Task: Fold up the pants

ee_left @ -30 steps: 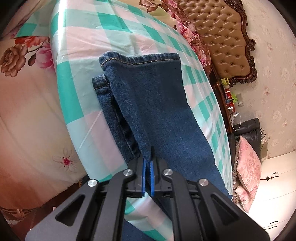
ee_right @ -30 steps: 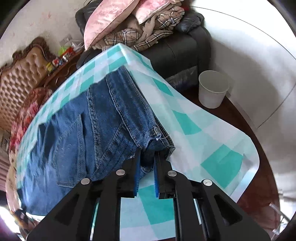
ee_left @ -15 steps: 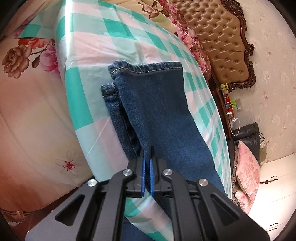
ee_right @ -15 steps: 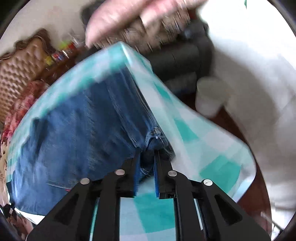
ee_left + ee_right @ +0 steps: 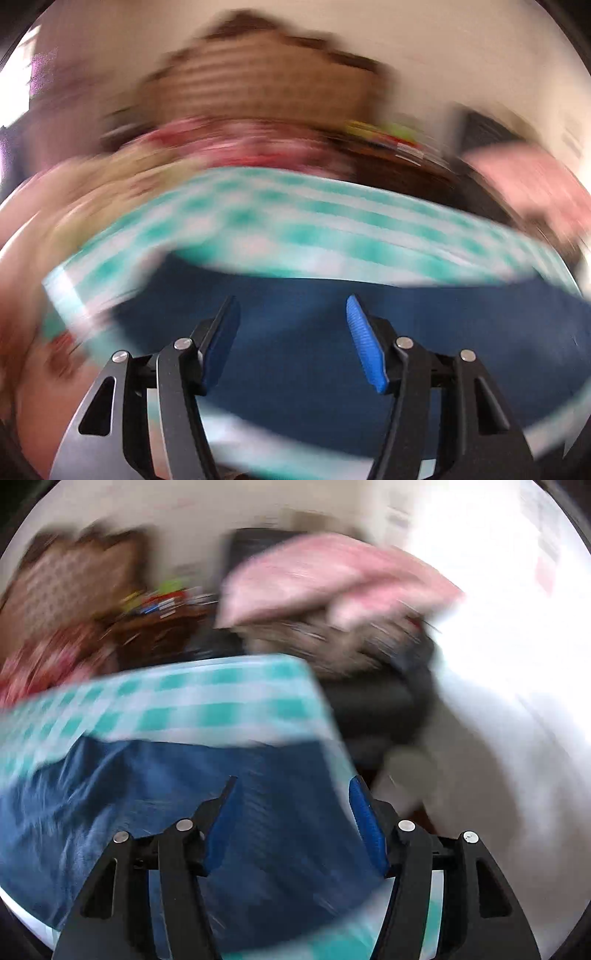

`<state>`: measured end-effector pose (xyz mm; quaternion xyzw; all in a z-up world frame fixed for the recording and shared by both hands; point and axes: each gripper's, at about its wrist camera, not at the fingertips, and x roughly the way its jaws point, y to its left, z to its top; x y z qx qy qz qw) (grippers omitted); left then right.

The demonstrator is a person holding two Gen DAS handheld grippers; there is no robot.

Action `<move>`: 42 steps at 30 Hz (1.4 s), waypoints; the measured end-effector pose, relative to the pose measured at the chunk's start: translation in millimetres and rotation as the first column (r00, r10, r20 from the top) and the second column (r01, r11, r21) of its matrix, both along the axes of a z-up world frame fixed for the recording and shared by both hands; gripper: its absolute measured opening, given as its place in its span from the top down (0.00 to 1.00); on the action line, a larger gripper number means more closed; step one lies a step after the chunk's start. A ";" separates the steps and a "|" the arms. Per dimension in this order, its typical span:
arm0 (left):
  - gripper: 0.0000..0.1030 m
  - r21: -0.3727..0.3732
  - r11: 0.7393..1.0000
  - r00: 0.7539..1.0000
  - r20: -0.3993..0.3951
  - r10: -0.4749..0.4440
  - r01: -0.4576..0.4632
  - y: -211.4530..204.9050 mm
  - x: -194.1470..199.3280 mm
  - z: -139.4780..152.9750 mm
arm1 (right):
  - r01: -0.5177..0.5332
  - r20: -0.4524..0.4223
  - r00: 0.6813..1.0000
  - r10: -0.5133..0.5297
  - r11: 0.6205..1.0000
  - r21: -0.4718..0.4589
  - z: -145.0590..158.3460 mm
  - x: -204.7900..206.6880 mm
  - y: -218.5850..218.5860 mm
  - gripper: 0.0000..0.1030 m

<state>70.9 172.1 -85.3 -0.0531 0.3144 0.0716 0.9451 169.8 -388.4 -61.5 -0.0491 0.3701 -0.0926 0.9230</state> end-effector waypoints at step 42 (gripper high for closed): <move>0.78 -0.122 0.836 0.806 -0.224 -0.548 0.535 -160.8 163.4 -72.5 | 0.063 -0.104 0.991 -0.083 0.981 -0.183 -78.5 76.9 27.8 0.45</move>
